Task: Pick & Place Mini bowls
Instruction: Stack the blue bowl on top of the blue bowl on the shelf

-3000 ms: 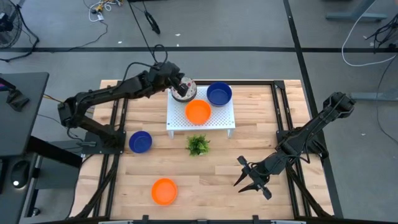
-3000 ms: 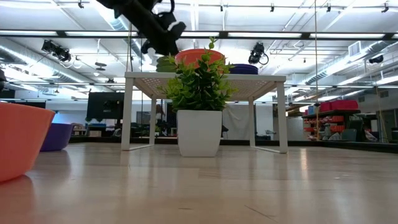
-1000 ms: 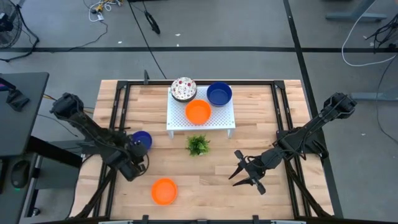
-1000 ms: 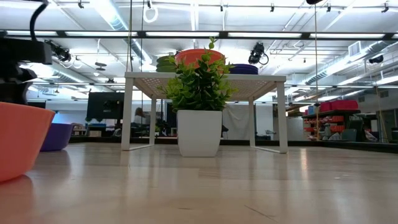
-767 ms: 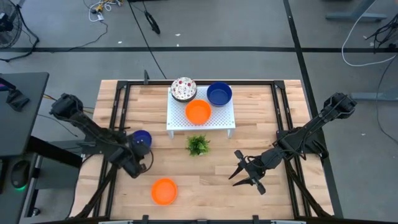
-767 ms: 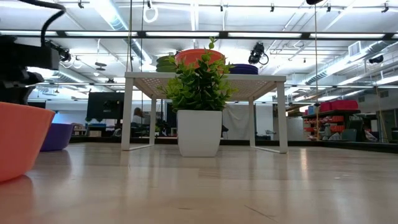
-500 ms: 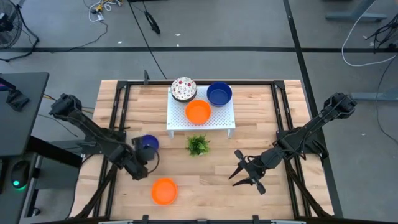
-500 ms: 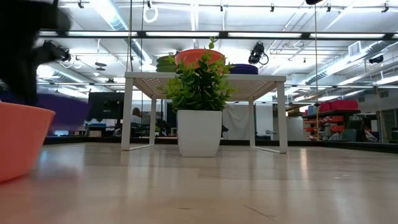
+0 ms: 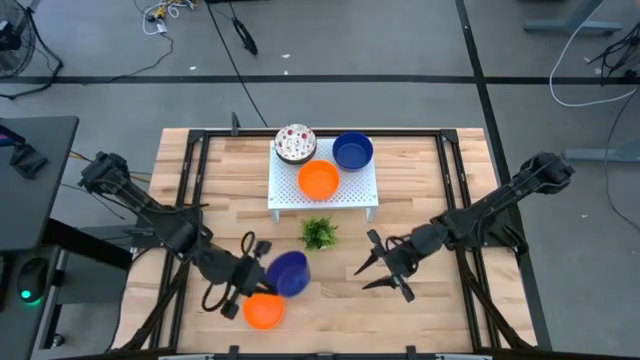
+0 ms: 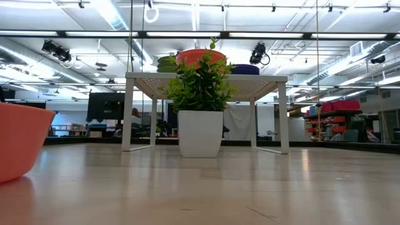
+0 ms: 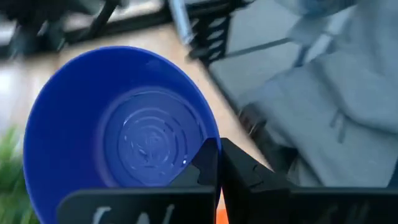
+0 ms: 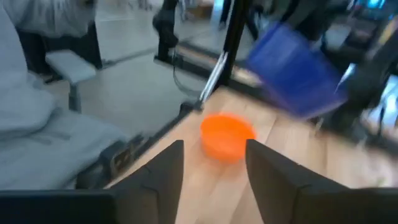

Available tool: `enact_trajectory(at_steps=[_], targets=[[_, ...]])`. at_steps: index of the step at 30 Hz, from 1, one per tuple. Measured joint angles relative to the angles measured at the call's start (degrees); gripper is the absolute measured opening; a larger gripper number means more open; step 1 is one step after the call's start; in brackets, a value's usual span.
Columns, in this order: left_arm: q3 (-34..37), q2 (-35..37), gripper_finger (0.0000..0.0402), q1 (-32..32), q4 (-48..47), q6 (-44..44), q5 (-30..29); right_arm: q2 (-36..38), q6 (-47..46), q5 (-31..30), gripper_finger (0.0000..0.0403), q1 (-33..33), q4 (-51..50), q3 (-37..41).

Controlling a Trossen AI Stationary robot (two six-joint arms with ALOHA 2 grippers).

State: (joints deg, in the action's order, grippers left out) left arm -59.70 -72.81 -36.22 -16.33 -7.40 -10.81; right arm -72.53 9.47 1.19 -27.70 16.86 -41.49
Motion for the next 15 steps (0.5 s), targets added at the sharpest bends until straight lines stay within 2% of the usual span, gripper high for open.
enact_trajectory(at_steps=[5,8,13,15], targets=[[0.0,-3.6,0.0004,2.5,8.8,10.7,9.0,-0.4,5.1,5.8,0.0220,5.2,-2.4,-5.4],[0.0,-6.4,0.0004,4.6,12.6,15.2,14.5,-1.6,7.1,12.2,0.0240,8.4,-4.6,-8.8],[0.0,-10.0,0.0008,7.9,17.4,19.4,19.0,-6.8,8.4,24.4,0.0249,11.6,-5.8,-12.1],[0.0,-11.0,0.0008,9.1,19.0,20.4,20.8,-9.0,8.9,26.0,0.0247,11.8,-5.5,-13.3]])
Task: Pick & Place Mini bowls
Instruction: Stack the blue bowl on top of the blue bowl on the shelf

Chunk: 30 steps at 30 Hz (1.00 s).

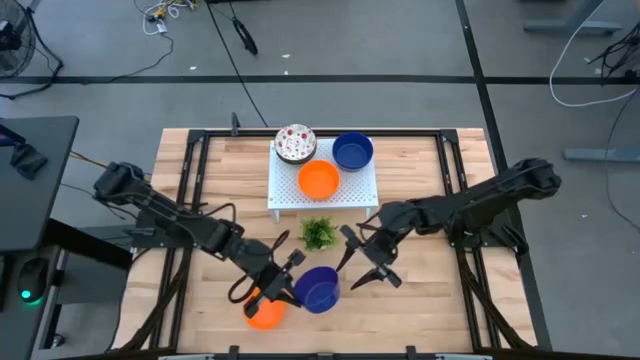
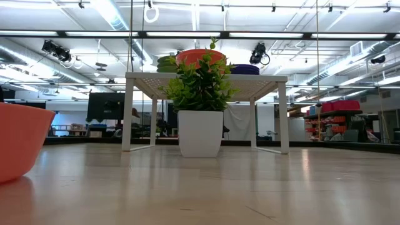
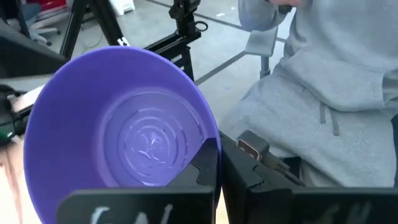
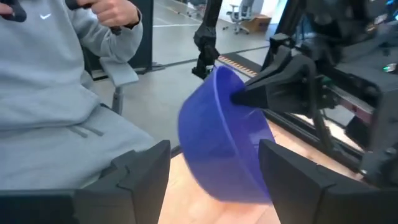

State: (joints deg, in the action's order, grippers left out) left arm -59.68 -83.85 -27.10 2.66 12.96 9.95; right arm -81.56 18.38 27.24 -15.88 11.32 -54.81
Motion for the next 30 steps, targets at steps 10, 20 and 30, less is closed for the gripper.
enact_trajectory(at_steps=[10,20,30], targets=[[0.0,-0.9,0.0011,2.3,3.1,2.7,2.4,-4.3,0.1,4.5,0.0207,0.0,0.2,-2.6],[0.0,-0.9,0.0022,3.8,3.5,3.0,2.5,-4.3,0.4,6.5,0.0047,-0.5,0.2,-2.6],[0.0,-0.8,0.0134,6.7,10.2,3.2,1.9,-4.3,1.3,4.9,0.0004,-3.5,-3.6,-2.6]])
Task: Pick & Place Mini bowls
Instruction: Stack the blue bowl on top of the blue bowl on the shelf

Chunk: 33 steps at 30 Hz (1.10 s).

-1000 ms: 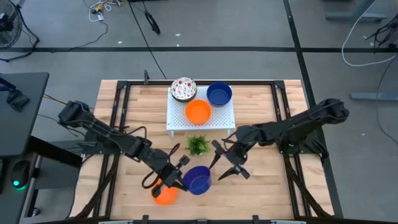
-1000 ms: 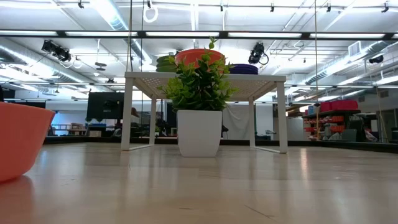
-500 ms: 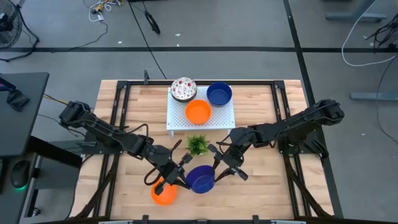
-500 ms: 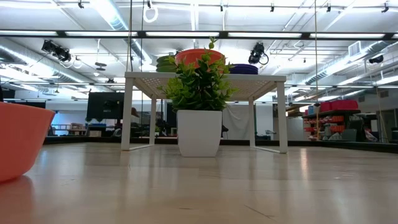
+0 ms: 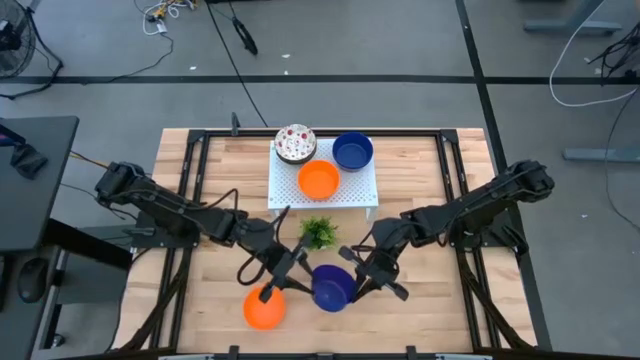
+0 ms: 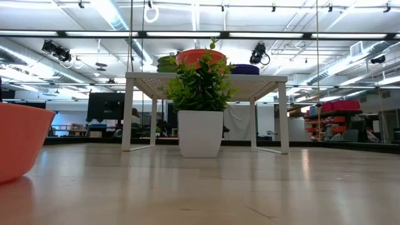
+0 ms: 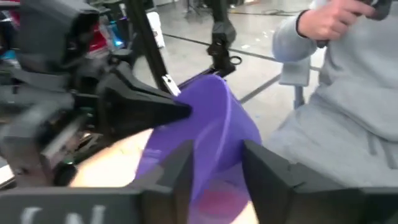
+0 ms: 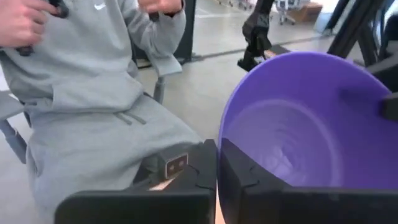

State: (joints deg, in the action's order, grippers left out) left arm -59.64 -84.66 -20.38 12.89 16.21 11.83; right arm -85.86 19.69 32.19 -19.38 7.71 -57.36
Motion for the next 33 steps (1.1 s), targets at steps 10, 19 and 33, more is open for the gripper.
enact_trajectory(at_steps=[10,19,33], targets=[[-1.4,6.8,0.0234,-1.8,-17.2,-4.1,-20.3,6.8,-2.3,-30.0,0.0002,-1.7,-26.1,-3.3],[-1.4,9.1,0.0219,-5.5,-28.1,-12.4,-42.5,7.9,6.3,-46.7,0.0002,9.1,-51.0,-21.7],[-1.4,9.0,0.0199,-6.8,-29.3,-12.5,-43.8,4.7,16.6,-32.3,0.0002,36.4,-53.4,-23.6]])
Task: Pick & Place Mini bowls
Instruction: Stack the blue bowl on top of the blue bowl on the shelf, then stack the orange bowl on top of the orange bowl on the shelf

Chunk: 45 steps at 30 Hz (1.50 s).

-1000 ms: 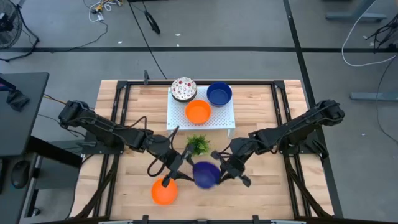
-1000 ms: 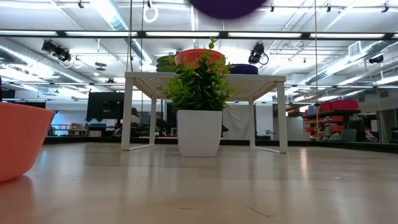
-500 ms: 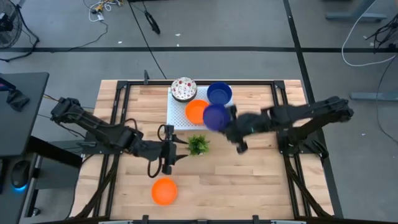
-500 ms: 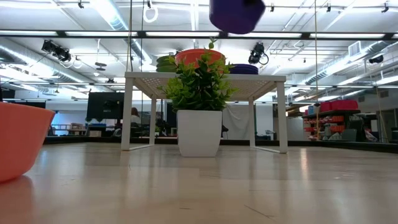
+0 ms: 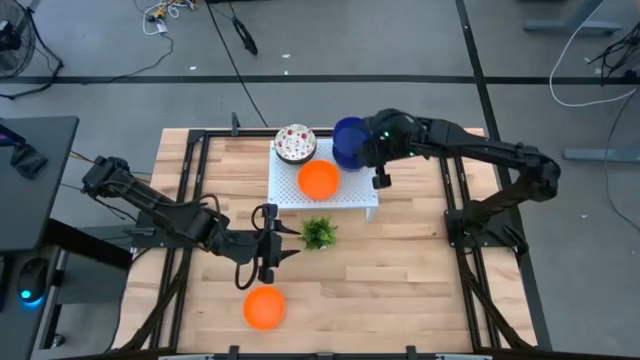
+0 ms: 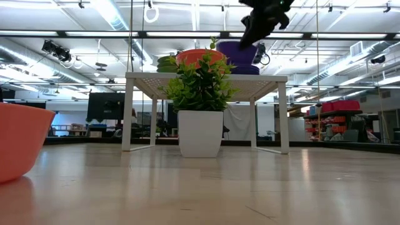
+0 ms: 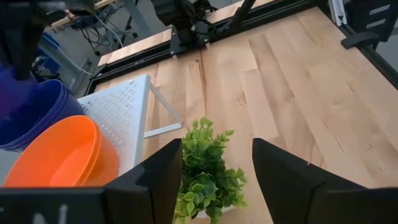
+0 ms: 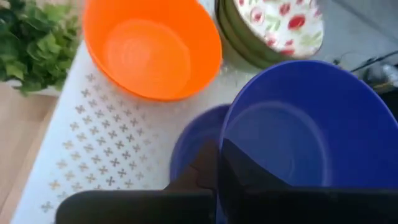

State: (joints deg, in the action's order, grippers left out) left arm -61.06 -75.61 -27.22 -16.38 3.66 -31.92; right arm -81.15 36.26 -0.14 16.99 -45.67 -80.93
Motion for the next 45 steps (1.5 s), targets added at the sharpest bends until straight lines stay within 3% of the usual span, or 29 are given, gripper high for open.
enact_trajectory(at_steps=[4,20,25,34,40,45], targets=[[0.0,0.0,0.0199,0.0,0.0,0.0,0.0,-1.5,-0.5,2.6,0.0002,1.2,-1.4,0.0],[0.0,0.0,0.0199,0.0,0.0,0.0,0.2,-3.8,-5.2,2.6,0.0017,1.6,-3.9,0.0],[0.0,0.0,0.0199,0.0,0.0,0.0,0.2,-3.8,-6.7,2.6,0.0053,1.6,-3.9,0.0],[0.0,0.0,0.0199,0.0,0.0,0.0,0.2,-1.3,-8.0,2.6,0.0159,1.0,-3.6,0.0],[0.0,0.0,0.0199,0.0,0.0,0.0,0.3,4.7,-18.6,2.4,0.0172,-3.3,-8.0,0.0],[0.0,0.0,0.0199,0.0,0.0,-0.4,1.3,10.1,-30.1,2.6,0.0152,-14.7,-9.4,5.1]])
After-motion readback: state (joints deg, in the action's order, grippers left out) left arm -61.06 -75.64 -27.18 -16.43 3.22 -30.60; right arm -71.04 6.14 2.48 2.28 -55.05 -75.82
